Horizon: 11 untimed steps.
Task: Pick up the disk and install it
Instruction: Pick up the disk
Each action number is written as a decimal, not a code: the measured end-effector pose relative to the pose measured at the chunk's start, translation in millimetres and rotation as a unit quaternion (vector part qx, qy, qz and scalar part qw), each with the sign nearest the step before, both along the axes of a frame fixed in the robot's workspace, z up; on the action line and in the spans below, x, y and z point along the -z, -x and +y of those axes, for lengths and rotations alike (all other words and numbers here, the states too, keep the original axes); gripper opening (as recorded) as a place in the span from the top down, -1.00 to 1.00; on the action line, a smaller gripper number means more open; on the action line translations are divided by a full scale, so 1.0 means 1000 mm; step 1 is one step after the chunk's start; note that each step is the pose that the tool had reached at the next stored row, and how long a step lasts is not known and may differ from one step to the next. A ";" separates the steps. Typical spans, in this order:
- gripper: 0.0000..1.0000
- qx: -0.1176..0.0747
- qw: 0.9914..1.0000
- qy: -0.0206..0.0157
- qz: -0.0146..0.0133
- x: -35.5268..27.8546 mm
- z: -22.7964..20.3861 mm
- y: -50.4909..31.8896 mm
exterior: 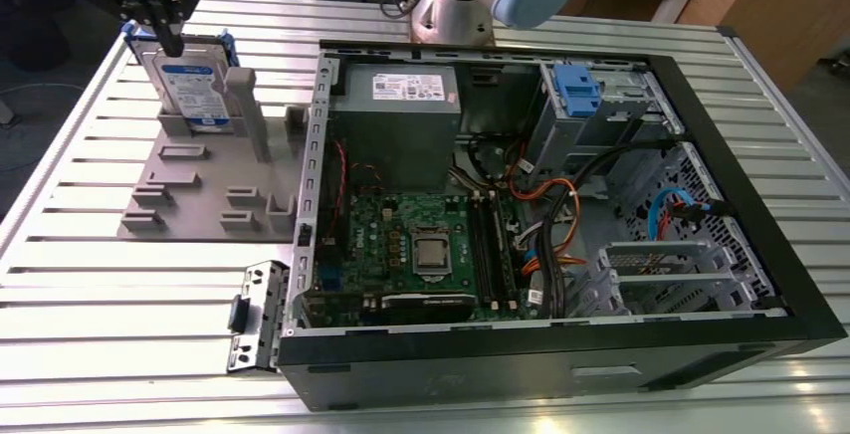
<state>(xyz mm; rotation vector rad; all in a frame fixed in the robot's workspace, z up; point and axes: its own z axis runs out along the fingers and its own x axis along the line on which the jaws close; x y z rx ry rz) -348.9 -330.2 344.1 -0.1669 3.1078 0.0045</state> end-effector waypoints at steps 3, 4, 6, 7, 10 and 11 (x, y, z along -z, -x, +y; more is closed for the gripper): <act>0.80 -0.010 1.000 0.000 0.000 0.0000 0.0000 0.0000; 0.80 -0.013 1.000 0.000 0.000 0.0000 0.0000 0.0000; 0.80 -0.019 1.000 0.000 0.000 0.0000 0.0000 0.0000; 0.80 -0.022 1.000 0.000 0.000 0.0000 0.0000 0.0000; 0.80 -0.031 1.000 0.000 0.000 0.0000 0.0000 0.0000; 0.80 -0.034 0.999 0.000 0.000 0.0000 0.0000 0.0000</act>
